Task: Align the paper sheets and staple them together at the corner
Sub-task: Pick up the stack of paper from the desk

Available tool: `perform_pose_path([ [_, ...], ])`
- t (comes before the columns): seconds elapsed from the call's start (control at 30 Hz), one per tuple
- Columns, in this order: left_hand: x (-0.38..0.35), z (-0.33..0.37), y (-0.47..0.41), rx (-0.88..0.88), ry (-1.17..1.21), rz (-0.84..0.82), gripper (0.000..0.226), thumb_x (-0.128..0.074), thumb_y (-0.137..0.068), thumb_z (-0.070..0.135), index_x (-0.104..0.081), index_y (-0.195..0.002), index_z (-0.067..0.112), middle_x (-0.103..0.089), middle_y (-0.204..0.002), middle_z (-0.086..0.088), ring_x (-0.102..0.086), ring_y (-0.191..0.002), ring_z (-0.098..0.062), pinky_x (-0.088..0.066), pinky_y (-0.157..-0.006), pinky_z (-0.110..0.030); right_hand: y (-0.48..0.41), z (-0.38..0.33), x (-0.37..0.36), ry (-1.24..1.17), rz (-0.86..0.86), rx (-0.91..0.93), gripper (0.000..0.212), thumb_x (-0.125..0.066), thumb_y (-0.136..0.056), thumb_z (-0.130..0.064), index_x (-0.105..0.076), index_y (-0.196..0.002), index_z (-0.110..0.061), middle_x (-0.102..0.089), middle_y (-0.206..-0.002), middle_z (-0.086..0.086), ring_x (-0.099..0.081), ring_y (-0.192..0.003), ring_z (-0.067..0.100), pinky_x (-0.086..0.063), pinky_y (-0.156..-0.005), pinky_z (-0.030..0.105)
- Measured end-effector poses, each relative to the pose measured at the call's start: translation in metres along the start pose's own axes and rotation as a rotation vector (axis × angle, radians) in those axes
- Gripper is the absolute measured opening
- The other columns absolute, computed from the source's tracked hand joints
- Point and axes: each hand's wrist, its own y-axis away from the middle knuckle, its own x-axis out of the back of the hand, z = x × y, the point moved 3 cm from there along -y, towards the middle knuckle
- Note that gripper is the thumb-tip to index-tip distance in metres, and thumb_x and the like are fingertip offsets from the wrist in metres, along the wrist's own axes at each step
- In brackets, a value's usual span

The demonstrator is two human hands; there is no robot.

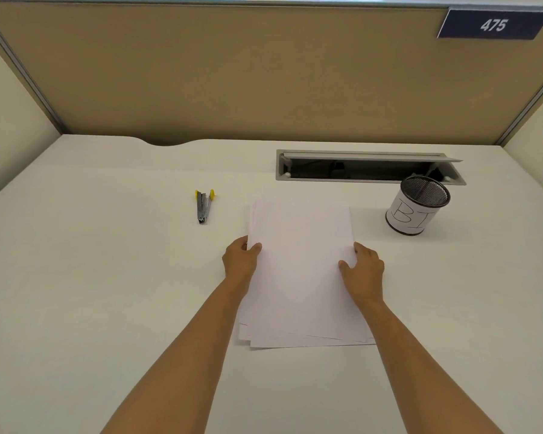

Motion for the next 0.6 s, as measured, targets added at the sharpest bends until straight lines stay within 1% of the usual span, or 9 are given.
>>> perform_pose_path([
  [0.03, -0.001, 0.001, 0.0, -0.018, -0.012, -0.017, 0.032, -0.053, -0.089, 0.013, -0.058, -0.12, 0.006, -0.059, -0.095, -0.001, -0.052, -0.091, -0.021, -0.043, -0.07, -0.026, 0.0, 0.0, 0.0, -0.003, 0.002, -0.001, 0.053, -0.056, -0.088, -0.013, -0.039, -0.137, -0.003, -0.043, -0.138, 0.017, -0.034, -0.127, 0.034, -0.029, -0.102, 0.034],
  [0.17, 0.0, 0.002, -0.001, -0.041, 0.051, -0.066, 0.034, -0.049, -0.09, 0.009, -0.054, -0.124, 0.01, -0.059, -0.113, -0.005, -0.055, -0.099, -0.021, -0.043, -0.085, -0.03, -0.003, 0.002, 0.001, -0.059, 0.0, -0.015, 0.052, -0.057, -0.087, -0.013, -0.041, -0.135, -0.004, -0.046, -0.135, 0.017, -0.037, -0.125, 0.035, -0.03, -0.102, 0.036],
  [0.2, 0.0, 0.002, -0.001, -0.037, 0.084, -0.082, 0.034, -0.05, -0.09, 0.008, -0.055, -0.123, 0.011, -0.06, -0.114, -0.007, -0.057, -0.099, -0.022, -0.046, -0.088, -0.032, -0.004, 0.003, 0.001, -0.099, 0.002, -0.024, 0.052, -0.058, -0.087, -0.015, -0.041, -0.135, -0.005, -0.048, -0.134, 0.017, -0.039, -0.124, 0.034, -0.031, -0.102, 0.038],
  [0.27, 0.002, 0.004, -0.002, -0.014, 0.171, -0.123, 0.033, -0.05, -0.089, 0.006, -0.056, -0.121, 0.009, -0.063, -0.109, -0.006, -0.06, -0.095, -0.024, -0.05, -0.09, -0.037, -0.005, 0.004, 0.006, -0.208, 0.006, -0.056, 0.055, -0.061, -0.086, -0.023, -0.041, -0.135, -0.008, -0.05, -0.132, 0.013, -0.044, -0.121, 0.032, -0.037, -0.103, 0.041],
  [0.33, 0.005, 0.008, -0.001, -0.004, 0.26, -0.176, 0.032, -0.05, -0.089, 0.003, -0.056, -0.12, 0.006, -0.065, -0.103, -0.006, -0.062, -0.093, -0.025, -0.051, -0.089, -0.039, -0.005, 0.004, 0.013, -0.35, -0.015, -0.097, 0.059, -0.062, -0.086, -0.032, -0.039, -0.137, -0.013, -0.051, -0.127, 0.004, -0.048, -0.115, 0.024, -0.04, -0.098, 0.036],
  [0.4, 0.008, 0.012, -0.001, -0.009, 0.304, -0.218, 0.033, -0.05, -0.09, 0.002, -0.055, -0.122, 0.004, -0.065, -0.11, -0.01, -0.062, -0.098, -0.027, -0.05, -0.092, -0.04, -0.004, 0.001, 0.02, -0.513, -0.089, -0.123, 0.056, -0.061, -0.086, -0.039, -0.042, -0.134, -0.016, -0.05, -0.12, -0.004, -0.048, -0.108, 0.015, -0.039, -0.09, 0.03],
  [0.43, 0.009, 0.014, -0.001, -0.017, 0.315, -0.235, 0.033, -0.05, -0.09, 0.002, -0.054, -0.123, 0.004, -0.064, -0.114, -0.011, -0.061, -0.101, -0.027, -0.049, -0.092, -0.04, -0.004, 0.0, 0.022, -0.573, -0.141, -0.116, 0.052, -0.061, -0.085, -0.041, -0.047, -0.13, -0.017, -0.054, -0.121, -0.006, -0.052, -0.107, 0.013, -0.042, -0.09, 0.03],
  [0.5, 0.012, 0.019, 0.001, -0.048, 0.321, -0.251, 0.034, -0.049, -0.09, 0.001, -0.053, -0.124, 0.004, -0.063, -0.117, -0.01, -0.061, -0.103, -0.026, -0.049, -0.092, -0.039, -0.004, -0.003, 0.027, -0.642, -0.227, -0.08, 0.044, -0.063, -0.084, -0.039, -0.057, -0.121, -0.017, -0.064, -0.119, 0.0, -0.062, -0.104, 0.018, -0.05, -0.091, 0.037],
  [0.6, 0.016, 0.033, 0.007, -0.141, 0.334, -0.226, 0.031, -0.045, -0.091, 0.001, -0.055, -0.119, 0.007, -0.063, -0.113, -0.005, -0.062, -0.098, -0.019, -0.05, -0.091, -0.035, -0.004, -0.013, 0.037, -0.717, -0.215, -0.013, 0.032, -0.067, -0.083, -0.027, -0.063, -0.113, -0.017, -0.069, -0.11, 0.006, -0.067, -0.099, 0.023, -0.054, -0.087, 0.042],
])
